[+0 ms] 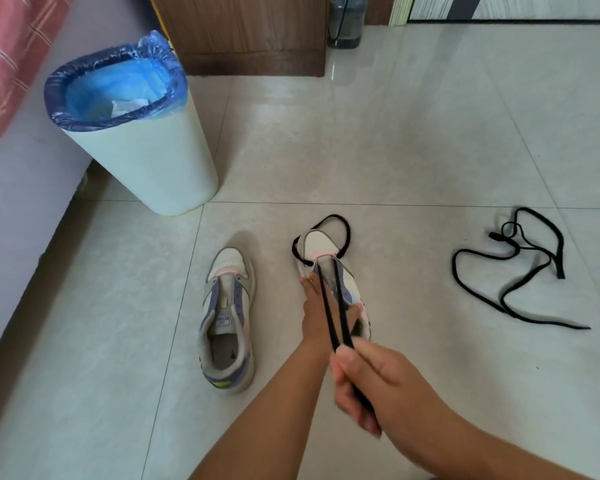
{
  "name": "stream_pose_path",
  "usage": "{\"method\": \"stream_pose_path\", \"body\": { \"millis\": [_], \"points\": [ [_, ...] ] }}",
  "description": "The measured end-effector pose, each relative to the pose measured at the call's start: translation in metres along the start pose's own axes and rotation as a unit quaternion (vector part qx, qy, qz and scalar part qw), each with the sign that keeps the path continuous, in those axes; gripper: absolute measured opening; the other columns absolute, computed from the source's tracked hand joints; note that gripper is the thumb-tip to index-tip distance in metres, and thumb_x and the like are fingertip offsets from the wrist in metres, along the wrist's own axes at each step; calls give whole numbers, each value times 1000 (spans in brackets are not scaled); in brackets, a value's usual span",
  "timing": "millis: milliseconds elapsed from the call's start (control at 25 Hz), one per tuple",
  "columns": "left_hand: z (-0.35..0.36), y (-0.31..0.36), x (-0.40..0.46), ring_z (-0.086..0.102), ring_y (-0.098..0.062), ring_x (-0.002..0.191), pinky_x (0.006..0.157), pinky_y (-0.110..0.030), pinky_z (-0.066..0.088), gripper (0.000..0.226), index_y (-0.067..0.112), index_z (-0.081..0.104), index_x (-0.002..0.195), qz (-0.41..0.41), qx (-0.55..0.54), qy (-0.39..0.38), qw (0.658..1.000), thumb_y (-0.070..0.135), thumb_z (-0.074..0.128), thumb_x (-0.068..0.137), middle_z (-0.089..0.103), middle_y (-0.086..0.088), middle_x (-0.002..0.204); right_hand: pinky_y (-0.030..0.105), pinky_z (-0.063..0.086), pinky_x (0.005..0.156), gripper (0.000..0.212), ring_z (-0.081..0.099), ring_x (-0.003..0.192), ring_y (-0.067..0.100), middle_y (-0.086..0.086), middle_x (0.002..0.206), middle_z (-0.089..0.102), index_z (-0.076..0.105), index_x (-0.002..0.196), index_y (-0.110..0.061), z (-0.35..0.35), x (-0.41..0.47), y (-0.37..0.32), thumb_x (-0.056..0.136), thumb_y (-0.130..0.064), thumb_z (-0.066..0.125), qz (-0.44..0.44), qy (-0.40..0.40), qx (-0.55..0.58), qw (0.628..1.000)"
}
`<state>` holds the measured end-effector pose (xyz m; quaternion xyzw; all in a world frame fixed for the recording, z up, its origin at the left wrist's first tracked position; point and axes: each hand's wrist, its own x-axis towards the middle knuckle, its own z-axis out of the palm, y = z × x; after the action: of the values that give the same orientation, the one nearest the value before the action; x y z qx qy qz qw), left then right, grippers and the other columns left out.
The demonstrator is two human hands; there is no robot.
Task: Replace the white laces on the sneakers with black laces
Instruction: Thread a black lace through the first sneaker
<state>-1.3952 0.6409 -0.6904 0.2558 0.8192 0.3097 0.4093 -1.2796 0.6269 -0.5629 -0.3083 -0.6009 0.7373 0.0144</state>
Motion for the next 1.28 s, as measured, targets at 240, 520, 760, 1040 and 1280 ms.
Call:
{"method": "stream_pose_path", "body": {
  "millis": [240,520,760,1040,1280],
  "points": [
    [-8,10,-2,28,-35,136,108,-36,31,76,4,10,148,-54,96,-78,991,29,55,93,15,-20,152,21,34,40,28,39,39,13,2,49,50,53,67,-23,-6,-13,1,86,-40,42,-17,29,14,999],
    [-97,21,64,59,-36,102,78,-31,44,23,-1,55,83,-80,203,19,976,12,41,94,61,-25,109,23,33,42,29,37,38,16,4,48,50,53,63,-28,-28,-11,14,84,-45,44,22,36,20,999],
    [-79,0,134,59,-37,108,85,-33,48,29,-9,58,109,-113,196,21,974,11,55,88,61,-26,116,25,30,48,29,33,42,16,5,47,46,55,61,-24,-32,-3,20,72,-51,55,73,32,90,993],
    [-86,21,73,54,-5,83,70,-6,39,12,18,57,91,203,4,117,972,7,60,86,58,2,94,18,27,44,26,32,42,14,3,46,46,53,60,-23,-28,-1,25,81,-37,49,114,24,96,989],
    [-45,-36,-35,25,-13,133,105,-16,17,84,13,21,143,80,25,20,996,44,57,73,23,-1,139,22,30,41,33,36,39,15,7,49,51,51,69,-15,-24,-10,14,98,-31,43,126,31,46,991]
  ]
}}
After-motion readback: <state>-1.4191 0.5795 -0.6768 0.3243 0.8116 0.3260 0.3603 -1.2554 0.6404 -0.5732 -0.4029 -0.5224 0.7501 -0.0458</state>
